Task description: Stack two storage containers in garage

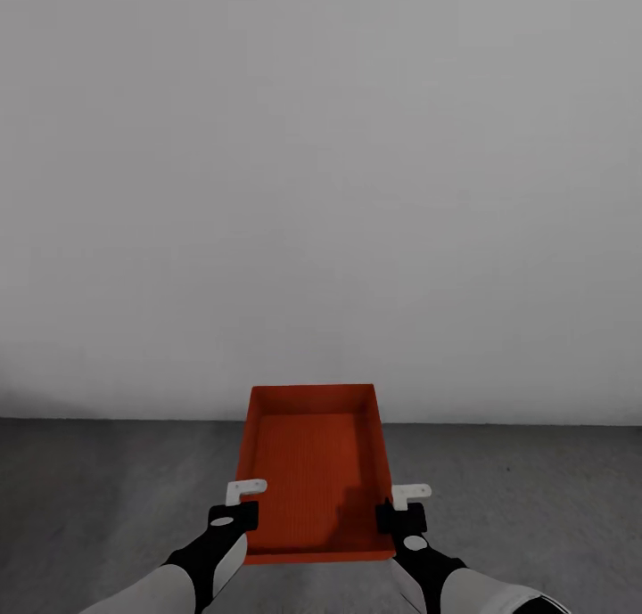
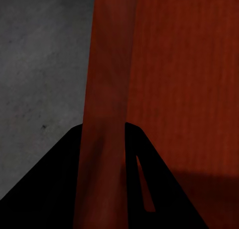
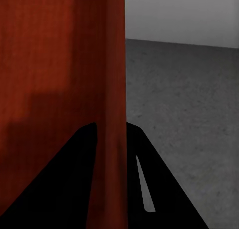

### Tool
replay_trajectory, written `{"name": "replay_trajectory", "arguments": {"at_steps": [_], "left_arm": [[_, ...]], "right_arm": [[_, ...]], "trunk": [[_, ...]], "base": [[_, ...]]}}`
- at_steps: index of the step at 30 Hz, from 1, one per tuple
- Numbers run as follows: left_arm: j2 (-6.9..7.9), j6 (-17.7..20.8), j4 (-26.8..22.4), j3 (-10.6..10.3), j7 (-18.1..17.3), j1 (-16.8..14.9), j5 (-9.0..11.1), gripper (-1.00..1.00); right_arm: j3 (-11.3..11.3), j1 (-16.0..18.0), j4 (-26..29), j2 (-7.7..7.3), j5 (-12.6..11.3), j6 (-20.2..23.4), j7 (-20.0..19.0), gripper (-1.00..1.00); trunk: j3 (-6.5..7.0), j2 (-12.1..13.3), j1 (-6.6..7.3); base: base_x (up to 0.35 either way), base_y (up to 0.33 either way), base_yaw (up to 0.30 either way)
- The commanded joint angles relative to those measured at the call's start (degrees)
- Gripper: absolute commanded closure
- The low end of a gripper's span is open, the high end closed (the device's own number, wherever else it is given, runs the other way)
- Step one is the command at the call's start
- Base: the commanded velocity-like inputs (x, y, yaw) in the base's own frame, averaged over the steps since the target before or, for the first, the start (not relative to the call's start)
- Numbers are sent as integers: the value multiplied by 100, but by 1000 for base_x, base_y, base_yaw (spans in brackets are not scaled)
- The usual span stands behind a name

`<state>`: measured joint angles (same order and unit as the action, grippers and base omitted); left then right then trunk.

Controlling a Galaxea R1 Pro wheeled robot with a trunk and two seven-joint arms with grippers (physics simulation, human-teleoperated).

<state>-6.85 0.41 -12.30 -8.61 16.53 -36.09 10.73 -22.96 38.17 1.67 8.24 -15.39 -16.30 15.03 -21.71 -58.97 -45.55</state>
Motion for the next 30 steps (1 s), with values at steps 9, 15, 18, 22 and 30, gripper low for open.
{"name": "replay_trajectory", "arguments": {"at_steps": [9,15,18,22,30], "left_arm": [[-36,-111,-27,0,25,-3,4,100],[-36,-111,-27,0,25,-3,3,100],[-36,-111,-27,1,25,-3,3,100],[-36,-111,-27,2,25,-3,5,100],[-36,-111,-25,0,25,-3,3,100]], "right_arm": [[397,6,-26,-6,-183,-31,0,100],[397,6,-26,-9,-183,-38,-1,100],[397,6,-26,-9,-183,-37,-1,100],[397,6,-26,-13,-183,-34,0,100],[397,6,-26,-5,-186,-38,0,100]], "trunk": [[-76,-5,0],[-98,-5,0],[-100,-5,0],[-100,-5,0],[-100,-5,0]], "base": [[0,0,48],[0,0,19],[0,0,3],[0,0,1],[0,0,0]]}}
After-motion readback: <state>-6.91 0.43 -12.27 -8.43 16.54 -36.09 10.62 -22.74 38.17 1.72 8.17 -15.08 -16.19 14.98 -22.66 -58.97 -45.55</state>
